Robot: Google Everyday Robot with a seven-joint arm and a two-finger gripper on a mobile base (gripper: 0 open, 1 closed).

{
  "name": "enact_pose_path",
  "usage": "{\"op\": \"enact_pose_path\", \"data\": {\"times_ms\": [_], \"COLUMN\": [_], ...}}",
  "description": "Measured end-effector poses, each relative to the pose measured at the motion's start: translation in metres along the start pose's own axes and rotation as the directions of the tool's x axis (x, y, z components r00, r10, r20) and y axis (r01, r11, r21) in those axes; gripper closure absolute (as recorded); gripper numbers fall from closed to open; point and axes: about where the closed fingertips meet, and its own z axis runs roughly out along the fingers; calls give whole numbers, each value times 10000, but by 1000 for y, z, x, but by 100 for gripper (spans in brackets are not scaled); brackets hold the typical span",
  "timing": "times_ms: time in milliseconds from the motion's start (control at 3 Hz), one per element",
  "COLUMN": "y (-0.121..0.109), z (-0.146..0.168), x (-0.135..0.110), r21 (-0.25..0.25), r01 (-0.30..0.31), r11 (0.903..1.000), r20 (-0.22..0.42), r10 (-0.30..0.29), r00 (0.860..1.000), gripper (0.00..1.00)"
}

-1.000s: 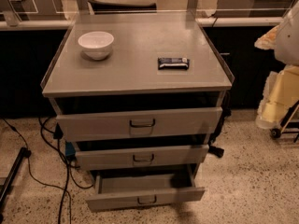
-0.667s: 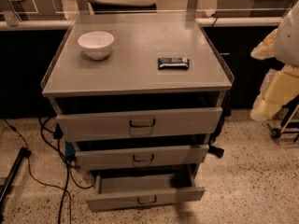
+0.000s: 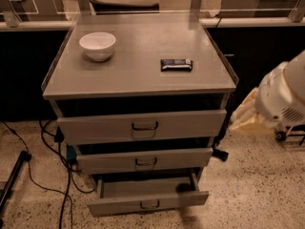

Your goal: Close bottom drawer

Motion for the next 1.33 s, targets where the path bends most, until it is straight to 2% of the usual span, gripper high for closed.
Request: {"op": "enact_pose_path", "data": {"times_ms": [333, 667, 1000, 1333], "y": [29, 26, 25, 34], "z": [75, 84, 80, 110], "x": [11, 12, 11, 30], "r21": [-577, -274, -272, -415], "r01": [-466, -559, -527, -517], "r11": [9972, 9981, 9982, 9978], "r20": [783, 834, 821, 600], "r10": [510, 580, 548, 541], "r00": [9956, 9948, 9951, 9967], "gripper": [92, 100, 100, 100]}}
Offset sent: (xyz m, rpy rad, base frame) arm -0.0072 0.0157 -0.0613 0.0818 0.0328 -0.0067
